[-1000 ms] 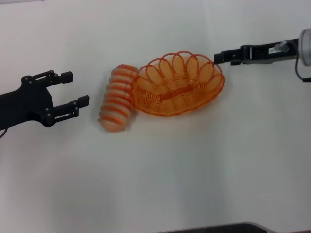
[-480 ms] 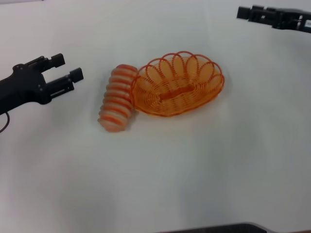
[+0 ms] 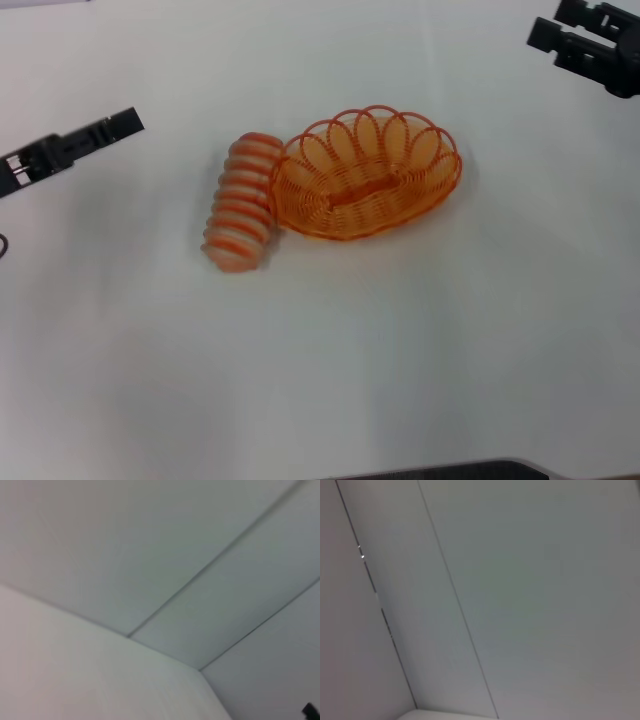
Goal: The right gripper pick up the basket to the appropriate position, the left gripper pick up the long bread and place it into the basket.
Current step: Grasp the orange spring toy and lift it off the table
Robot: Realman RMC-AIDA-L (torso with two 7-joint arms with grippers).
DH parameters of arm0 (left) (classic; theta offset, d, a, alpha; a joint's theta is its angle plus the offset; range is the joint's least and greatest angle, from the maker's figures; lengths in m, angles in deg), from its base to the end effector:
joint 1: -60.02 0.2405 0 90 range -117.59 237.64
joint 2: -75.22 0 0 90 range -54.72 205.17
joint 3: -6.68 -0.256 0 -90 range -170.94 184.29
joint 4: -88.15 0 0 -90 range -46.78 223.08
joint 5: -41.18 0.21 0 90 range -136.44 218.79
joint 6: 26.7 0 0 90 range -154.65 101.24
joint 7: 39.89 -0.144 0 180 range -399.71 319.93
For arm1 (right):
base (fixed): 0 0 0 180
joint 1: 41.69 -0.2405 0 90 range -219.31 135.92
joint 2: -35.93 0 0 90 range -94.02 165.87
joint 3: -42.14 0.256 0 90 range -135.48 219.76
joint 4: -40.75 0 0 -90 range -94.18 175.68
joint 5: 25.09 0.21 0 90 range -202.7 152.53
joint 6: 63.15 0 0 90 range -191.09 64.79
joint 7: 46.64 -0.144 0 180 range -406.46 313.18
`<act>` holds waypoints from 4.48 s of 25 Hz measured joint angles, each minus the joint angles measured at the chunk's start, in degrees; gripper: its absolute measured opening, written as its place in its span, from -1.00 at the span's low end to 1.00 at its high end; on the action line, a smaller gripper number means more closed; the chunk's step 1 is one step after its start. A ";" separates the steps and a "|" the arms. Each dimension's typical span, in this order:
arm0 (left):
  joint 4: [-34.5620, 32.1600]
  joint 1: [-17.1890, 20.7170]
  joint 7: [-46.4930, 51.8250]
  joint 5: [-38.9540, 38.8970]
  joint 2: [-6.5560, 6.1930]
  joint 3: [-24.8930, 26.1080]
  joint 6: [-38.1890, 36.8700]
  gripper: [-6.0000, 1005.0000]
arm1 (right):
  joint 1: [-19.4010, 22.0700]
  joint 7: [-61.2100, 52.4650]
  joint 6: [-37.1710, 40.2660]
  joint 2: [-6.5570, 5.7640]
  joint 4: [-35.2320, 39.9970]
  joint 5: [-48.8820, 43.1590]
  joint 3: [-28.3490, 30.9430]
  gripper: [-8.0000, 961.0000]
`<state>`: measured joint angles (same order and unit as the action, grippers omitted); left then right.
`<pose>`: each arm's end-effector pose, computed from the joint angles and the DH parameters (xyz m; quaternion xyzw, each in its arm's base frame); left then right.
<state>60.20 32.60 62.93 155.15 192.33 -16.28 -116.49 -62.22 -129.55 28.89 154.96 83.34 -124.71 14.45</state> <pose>-0.3034 0.3145 0.0194 -0.7755 -0.4978 -0.3681 0.1240 0.3014 0.3070 0.0712 -0.8351 0.2842 0.3807 0.2773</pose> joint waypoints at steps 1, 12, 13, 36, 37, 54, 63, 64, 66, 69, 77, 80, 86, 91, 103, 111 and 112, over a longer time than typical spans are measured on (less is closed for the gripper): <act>0.39 -0.32 3.02 0.12 -0.76 -0.50 -0.28 0.42 | 0.15 0.48 0.24 -0.11 -0.58 0.05 0.47 0.54; -8.04 -2.26 22.93 0.47 -2.14 -10.55 -4.07 0.42 | 1.20 1.94 1.07 -0.39 -1.53 -0.09 1.66 0.54; -10.06 -2.33 24.85 0.68 -2.09 -13.48 -3.23 0.42 | 1.25 1.95 1.10 -0.45 -1.54 -0.09 1.67 0.54; -32.07 -18.43 49.07 35.74 4.78 -33.43 -2.63 0.42 | 1.79 1.43 -1.73 -1.10 -1.55 -0.04 2.35 0.54; -33.39 -19.50 51.33 39.35 6.34 -34.66 -2.36 0.42 | 1.80 1.40 -1.94 -1.09 -1.55 -0.04 2.38 0.54; -31.19 -19.93 58.32 40.29 7.13 -44.33 3.58 0.42 | 1.31 1.35 -4.57 -1.17 -1.36 0.01 2.38 0.54; -29.75 -19.82 58.65 40.42 7.22 -46.92 6.02 0.40 | 1.19 1.35 -4.70 -1.17 -1.35 0.01 2.52 0.54; -29.74 -19.77 58.71 40.50 7.23 -47.42 6.23 0.40 | 1.19 1.35 -4.72 -1.18 -1.37 0.00 2.53 0.54; -29.72 -19.58 58.84 40.60 7.26 -48.64 6.71 0.40 | 1.18 1.35 -4.80 -1.17 -1.39 0.00 2.54 0.54; -29.71 -19.48 58.91 40.61 7.27 -49.64 7.05 0.40 | 1.04 1.35 -5.19 -1.17 -1.44 -0.02 2.56 0.53; -29.51 -19.38 58.96 40.29 7.27 -50.26 7.08 0.40 | 1.01 1.35 -5.30 -1.18 -1.51 -0.05 2.56 0.53; -28.49 -19.46 58.98 40.22 7.26 -50.38 7.13 0.40 | 0.95 1.35 -5.30 -1.18 -1.54 -0.05 2.48 0.53; -27.57 -19.74 58.98 40.17 7.26 -50.48 7.17 0.40 | 0.93 1.30 -5.30 -1.17 -1.55 -0.08 2.27 0.53; -27.53 -19.77 58.93 40.07 7.29 -50.81 7.15 0.40 | 0.93 1.28 -5.30 -1.17 -1.55 -0.14 2.13 0.53; -27.02 -19.86 58.11 37.06 7.00 -51.84 6.33 0.24 | 0.93 1.26 -5.29 -1.17 -1.55 -0.14 2.11 0.53; -26.85 -19.86 58.31 37.40 7.00 -51.60 6.35 0.17 | 0.93 1.26 -5.10 -1.17 -1.55 -0.14 2.11 0.53; -26.85 -19.86 58.31 37.40 7.00 -51.60 6.35 0.16 | 0.91 1.26 -5.08 -1.17 -1.55 -0.14 2.12 0.53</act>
<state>33.35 12.74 121.24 192.55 199.32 -67.88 -110.14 -61.31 -128.29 23.82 153.79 81.79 -124.85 16.56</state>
